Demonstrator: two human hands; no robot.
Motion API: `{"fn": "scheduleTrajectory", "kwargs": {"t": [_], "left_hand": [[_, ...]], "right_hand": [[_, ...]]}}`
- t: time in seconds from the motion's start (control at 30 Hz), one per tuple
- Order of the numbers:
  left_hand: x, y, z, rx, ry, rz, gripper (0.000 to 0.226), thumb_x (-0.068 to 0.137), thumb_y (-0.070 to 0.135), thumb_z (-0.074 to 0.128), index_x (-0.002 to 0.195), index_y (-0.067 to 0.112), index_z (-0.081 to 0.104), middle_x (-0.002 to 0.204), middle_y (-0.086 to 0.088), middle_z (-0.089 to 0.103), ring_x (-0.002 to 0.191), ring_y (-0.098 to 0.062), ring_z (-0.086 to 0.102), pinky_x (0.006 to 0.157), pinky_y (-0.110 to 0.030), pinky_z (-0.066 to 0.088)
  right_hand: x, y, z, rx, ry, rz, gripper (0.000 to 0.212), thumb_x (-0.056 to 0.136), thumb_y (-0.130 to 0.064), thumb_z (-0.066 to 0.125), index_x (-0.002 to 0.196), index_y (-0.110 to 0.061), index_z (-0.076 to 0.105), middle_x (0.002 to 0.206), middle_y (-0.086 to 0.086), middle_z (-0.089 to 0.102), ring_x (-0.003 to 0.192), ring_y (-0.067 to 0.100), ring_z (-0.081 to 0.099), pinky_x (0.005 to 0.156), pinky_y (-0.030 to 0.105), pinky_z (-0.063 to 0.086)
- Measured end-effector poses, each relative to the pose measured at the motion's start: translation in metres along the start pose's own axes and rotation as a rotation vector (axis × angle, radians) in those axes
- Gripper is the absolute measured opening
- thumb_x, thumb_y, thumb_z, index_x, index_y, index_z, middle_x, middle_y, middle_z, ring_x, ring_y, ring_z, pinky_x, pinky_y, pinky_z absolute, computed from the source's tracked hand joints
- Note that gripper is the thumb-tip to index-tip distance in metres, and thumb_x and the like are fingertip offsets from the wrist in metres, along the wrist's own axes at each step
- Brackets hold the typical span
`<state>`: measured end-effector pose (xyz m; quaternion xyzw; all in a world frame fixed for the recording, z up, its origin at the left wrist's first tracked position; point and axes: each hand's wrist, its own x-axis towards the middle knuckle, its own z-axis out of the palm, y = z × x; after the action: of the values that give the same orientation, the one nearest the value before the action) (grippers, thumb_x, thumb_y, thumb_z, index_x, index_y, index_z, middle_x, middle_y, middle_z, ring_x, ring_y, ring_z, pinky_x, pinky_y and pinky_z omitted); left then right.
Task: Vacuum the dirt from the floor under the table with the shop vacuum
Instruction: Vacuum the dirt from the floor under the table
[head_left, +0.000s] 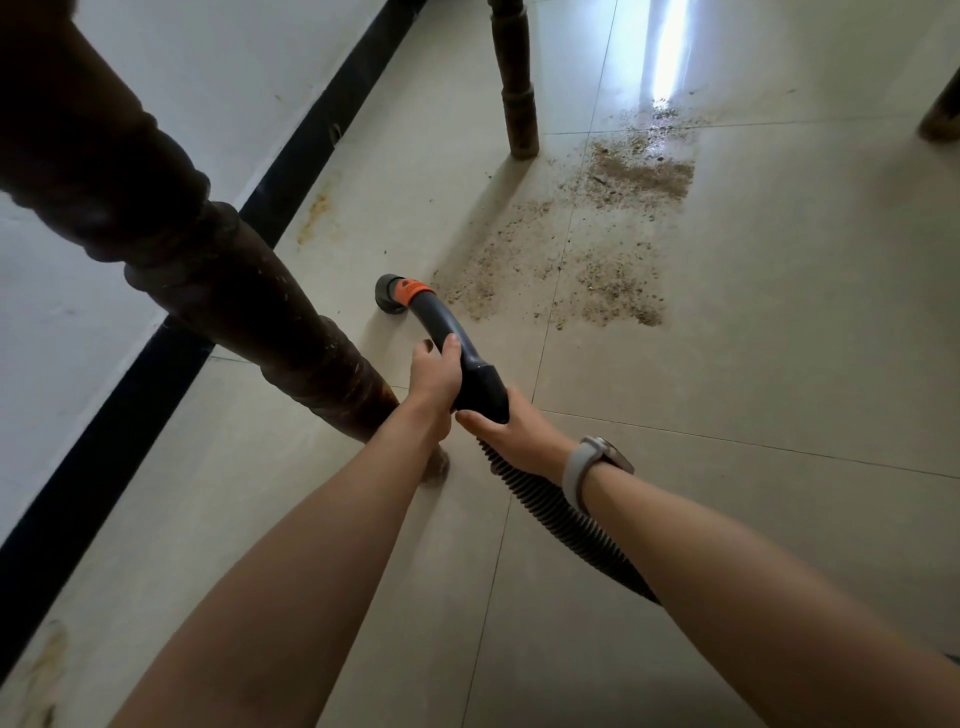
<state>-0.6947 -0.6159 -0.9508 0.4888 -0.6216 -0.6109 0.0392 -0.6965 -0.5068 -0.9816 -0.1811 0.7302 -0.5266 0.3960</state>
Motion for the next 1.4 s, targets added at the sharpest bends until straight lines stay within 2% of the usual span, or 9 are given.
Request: {"fn": "scheduleTrajectory", "kwargs": {"t": [0.1, 0.17, 0.3, 0.47, 0.67, 0.77, 0.9, 1.27, 1.4], "left_hand": [[-0.009, -0.008, 0.004, 0.064, -0.035, 0.000, 0.051, 0.100, 0.031, 0.041, 0.146, 0.014, 0.026, 0.138, -0.014, 0.047, 0.117, -0.032, 0.053, 0.096, -0.047, 0.049], [-0.014, -0.011, 0.006, 0.082, -0.060, 0.003, 0.049, 0.100, 0.029, 0.041, 0.145, 0.014, 0.028, 0.135, -0.014, 0.049, 0.114, -0.031, 0.055, 0.094, -0.046, 0.050], [-0.030, -0.002, 0.003, 0.130, -0.054, 0.093, 0.043, 0.100, 0.026, 0.035, 0.141, 0.013, 0.035, 0.133, -0.013, 0.050, 0.116, -0.028, 0.053, 0.097, -0.042, 0.048], [-0.064, -0.005, -0.018, 0.359, -0.084, 0.291, 0.049, 0.103, 0.025, 0.034, 0.149, 0.014, 0.021, 0.149, -0.008, 0.036, 0.136, -0.023, 0.036, 0.105, -0.032, 0.033], [-0.064, -0.027, -0.038, 0.624, -0.018, 0.364, 0.059, 0.100, 0.022, 0.041, 0.152, 0.019, 0.013, 0.152, -0.008, 0.032, 0.135, -0.025, 0.040, 0.111, -0.042, 0.034], [-0.066, -0.030, -0.038, 0.642, 0.010, 0.395, 0.060, 0.099, 0.019, 0.043, 0.151, 0.017, 0.014, 0.151, -0.009, 0.035, 0.136, -0.026, 0.039, 0.111, -0.048, 0.034], [-0.068, -0.030, -0.036, 0.663, 0.032, 0.404, 0.058, 0.099, 0.017, 0.042, 0.151, 0.016, 0.015, 0.153, -0.008, 0.032, 0.138, -0.024, 0.035, 0.112, -0.044, 0.032], [-0.065, -0.029, -0.033, 0.571, 0.023, 0.354, 0.061, 0.099, 0.015, 0.042, 0.152, 0.017, 0.011, 0.157, -0.003, 0.023, 0.141, -0.020, 0.028, 0.115, -0.042, 0.028], [-0.062, -0.032, -0.033, 0.582, 0.022, 0.348, 0.062, 0.099, 0.015, 0.042, 0.152, 0.018, 0.010, 0.158, -0.002, 0.019, 0.143, -0.020, 0.026, 0.115, -0.042, 0.027]], "right_hand": [[-0.018, 0.005, -0.005, 0.124, -0.088, 0.008, 0.022, 0.095, -0.025, 0.055, 0.113, -0.016, 0.045, 0.080, 0.005, 0.053, 0.062, 0.016, 0.055, 0.055, 0.028, 0.054], [-0.025, 0.006, -0.009, 0.163, -0.118, 0.039, 0.018, 0.096, -0.026, 0.052, 0.109, -0.017, 0.044, 0.081, 0.006, 0.051, 0.062, 0.016, 0.054, 0.055, 0.026, 0.053], [-0.015, -0.004, -0.012, 0.160, -0.106, 0.015, 0.021, 0.097, -0.028, 0.049, 0.110, -0.011, 0.046, 0.082, 0.007, 0.050, 0.061, 0.017, 0.053, 0.051, 0.025, 0.053], [0.017, -0.031, -0.016, 0.126, -0.106, 0.013, 0.029, 0.097, -0.033, 0.047, 0.112, -0.009, 0.049, 0.079, 0.010, 0.052, 0.058, 0.018, 0.054, 0.048, 0.024, 0.051], [0.045, -0.059, -0.018, 0.075, -0.095, 0.110, 0.038, 0.096, -0.043, 0.047, 0.103, -0.006, 0.047, 0.073, 0.009, 0.053, 0.057, 0.021, 0.056, 0.054, 0.029, 0.051], [0.054, -0.063, -0.011, 0.077, -0.117, 0.088, 0.041, 0.095, -0.044, 0.049, 0.104, -0.004, 0.047, 0.073, 0.010, 0.053, 0.057, 0.023, 0.056, 0.059, 0.034, 0.052], [0.056, -0.060, -0.008, 0.065, -0.140, 0.077, 0.041, 0.095, -0.042, 0.049, 0.102, -0.002, 0.049, 0.071, 0.010, 0.053, 0.057, 0.025, 0.055, 0.064, 0.039, 0.053], [0.054, -0.066, -0.021, 0.017, -0.188, 0.075, 0.037, 0.096, -0.043, 0.046, 0.106, -0.007, 0.044, 0.074, 0.008, 0.050, 0.055, 0.020, 0.055, 0.047, 0.024, 0.051], [0.050, -0.066, -0.018, 0.015, -0.179, 0.054, 0.032, 0.097, -0.039, 0.047, 0.102, -0.008, 0.044, 0.072, 0.007, 0.048, 0.055, 0.020, 0.053, 0.051, 0.026, 0.050]]}}
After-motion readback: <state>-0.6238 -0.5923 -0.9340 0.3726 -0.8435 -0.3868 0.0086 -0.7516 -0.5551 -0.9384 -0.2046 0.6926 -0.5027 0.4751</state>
